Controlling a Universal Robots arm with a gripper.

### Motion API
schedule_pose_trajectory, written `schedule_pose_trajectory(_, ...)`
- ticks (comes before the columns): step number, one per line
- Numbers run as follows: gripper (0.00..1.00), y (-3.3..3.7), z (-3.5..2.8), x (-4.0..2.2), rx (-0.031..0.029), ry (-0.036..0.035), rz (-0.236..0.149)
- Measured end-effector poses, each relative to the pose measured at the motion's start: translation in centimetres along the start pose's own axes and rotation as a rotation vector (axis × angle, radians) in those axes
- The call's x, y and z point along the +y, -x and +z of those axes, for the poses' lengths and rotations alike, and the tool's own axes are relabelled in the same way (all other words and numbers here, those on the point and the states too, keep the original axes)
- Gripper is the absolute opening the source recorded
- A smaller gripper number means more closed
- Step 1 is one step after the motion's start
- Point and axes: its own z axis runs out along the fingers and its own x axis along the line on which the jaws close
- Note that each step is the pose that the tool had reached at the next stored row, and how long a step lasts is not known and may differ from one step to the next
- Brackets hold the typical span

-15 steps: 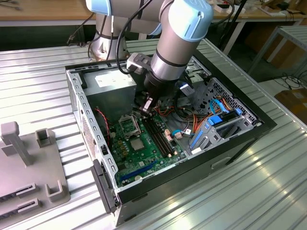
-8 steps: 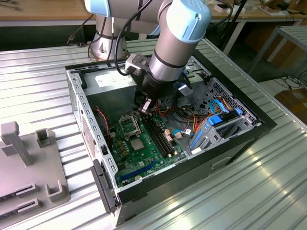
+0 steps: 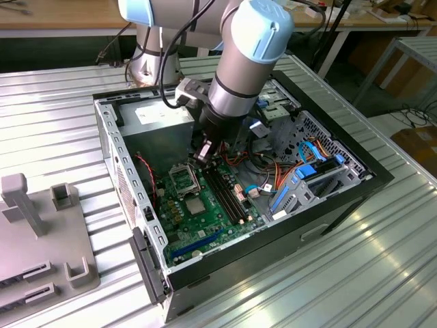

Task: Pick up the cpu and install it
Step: 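Close the cpu cover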

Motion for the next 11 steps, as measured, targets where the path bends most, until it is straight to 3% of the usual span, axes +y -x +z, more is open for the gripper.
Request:
schedule_pose_trajectory(5, 0.11, -0.04, 0.68, -0.05, -0.0001, 0.0001, 0.000)
schedule_pose_trajectory(11, 0.11, -0.35, 0.84, 0.22, -0.0012, 0.0013, 0.000)
